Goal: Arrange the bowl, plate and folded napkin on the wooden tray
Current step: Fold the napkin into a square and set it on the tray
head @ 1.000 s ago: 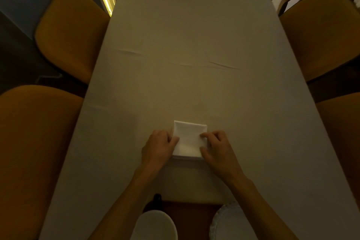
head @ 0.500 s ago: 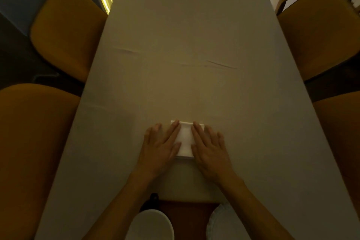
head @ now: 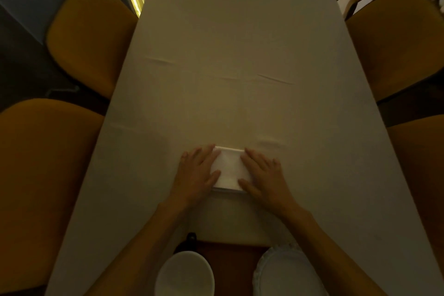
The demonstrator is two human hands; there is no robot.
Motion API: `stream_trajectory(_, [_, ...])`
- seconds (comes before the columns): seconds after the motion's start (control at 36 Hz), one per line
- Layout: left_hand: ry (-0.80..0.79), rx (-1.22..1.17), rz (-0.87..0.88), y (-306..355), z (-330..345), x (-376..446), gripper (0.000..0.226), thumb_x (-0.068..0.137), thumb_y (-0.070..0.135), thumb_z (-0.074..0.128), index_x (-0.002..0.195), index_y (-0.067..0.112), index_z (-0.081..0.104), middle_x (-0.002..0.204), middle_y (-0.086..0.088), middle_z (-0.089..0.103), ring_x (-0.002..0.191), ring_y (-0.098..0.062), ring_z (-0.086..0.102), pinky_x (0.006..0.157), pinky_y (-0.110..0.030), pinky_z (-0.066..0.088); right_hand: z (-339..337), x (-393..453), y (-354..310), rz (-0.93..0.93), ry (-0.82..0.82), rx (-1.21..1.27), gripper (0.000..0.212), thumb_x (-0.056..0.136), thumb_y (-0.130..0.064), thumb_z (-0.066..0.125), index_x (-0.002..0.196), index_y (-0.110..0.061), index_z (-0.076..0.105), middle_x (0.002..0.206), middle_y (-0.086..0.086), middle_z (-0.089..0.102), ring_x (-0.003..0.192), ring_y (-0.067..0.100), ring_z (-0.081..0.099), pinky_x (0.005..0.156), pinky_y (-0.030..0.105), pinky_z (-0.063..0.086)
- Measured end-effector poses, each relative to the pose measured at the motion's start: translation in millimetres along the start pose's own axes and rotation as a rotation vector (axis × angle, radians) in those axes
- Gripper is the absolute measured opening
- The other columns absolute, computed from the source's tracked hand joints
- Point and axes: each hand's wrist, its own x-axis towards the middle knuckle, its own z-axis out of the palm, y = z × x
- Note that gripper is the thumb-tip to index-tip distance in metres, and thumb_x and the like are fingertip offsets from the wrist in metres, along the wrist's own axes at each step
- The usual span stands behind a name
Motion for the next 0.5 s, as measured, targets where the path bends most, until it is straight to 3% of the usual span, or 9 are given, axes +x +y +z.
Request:
stream_trajectory(0.06, [0.151, -0.185, -0.115, 2, -4, 2, 0.054, 0.086, 0.042, 0.040, 0.129, 0.012, 0.053, 0.128, -0.015, 0.056, 0.118, -0.033, 0.049, 0.103, -0.040, 0.039, -6, -1, 3, 0.007, 0.154, 0.110, 0.057, 0.084, -0.052, 0.051, 0.132, -0.022, 0.050, 0.146, 0.004, 0.045, 0.128, 0.022, 0.040, 0.106, 0.044, 0.036])
stream_trajectory(0.14, [0.187, -0.364, -0.336, 5, -13, 8, 0.025, 0.087, 0.026, 0.061, 0.104, 0.008, 0.066, 0.098, -0.013, 0.067, 0.094, -0.028, 0.059, 0.082, -0.033, 0.044, -13, 1, 4, 0.113, 0.279, 0.178, 0.037, 0.079, -0.037, 0.071, 0.111, -0.019, 0.062, 0.113, 0.004, 0.061, 0.105, 0.022, 0.049, 0.088, 0.036, 0.044])
stream_trajectory(0.28, [0.010, -0.430, -0.535, 7, -16, 16, 0.028, 0.080, 0.046, 0.066, 0.089, 0.019, 0.071, 0.090, -0.005, 0.072, 0.085, -0.022, 0.065, 0.074, -0.034, 0.051, -21, 8, 3, 0.398, 0.175, 0.371, 0.023, 0.073, -0.045, 0.076, 0.084, -0.026, 0.067, 0.080, -0.004, 0.065, 0.073, 0.012, 0.059, 0.068, 0.034, 0.052])
stream_trajectory(0.39, [-0.089, -0.417, -0.621, 3, -14, 28, 0.039, 0.077, 0.050, 0.066, 0.059, 0.018, 0.054, 0.087, -0.020, 0.069, 0.083, -0.035, 0.066, 0.062, -0.031, 0.040, -20, 15, -1, 0.512, 0.051, 0.442, 0.030, 0.073, -0.048, 0.076, 0.081, -0.020, 0.073, 0.076, -0.005, 0.068, 0.069, 0.011, 0.063, 0.064, 0.034, 0.054])
stream_trajectory(0.5, [-0.200, -0.438, -0.660, 8, -15, 39, 0.044, 0.074, 0.048, 0.071, 0.075, 0.006, 0.060, 0.092, -0.022, 0.069, 0.087, -0.037, 0.067, 0.068, -0.034, 0.047, -16, 24, 2, 0.626, 0.010, 0.445, 0.035, 0.068, -0.051, 0.078, 0.074, -0.016, 0.073, 0.074, 0.001, 0.071, 0.069, 0.015, 0.065, 0.061, 0.031, 0.050])
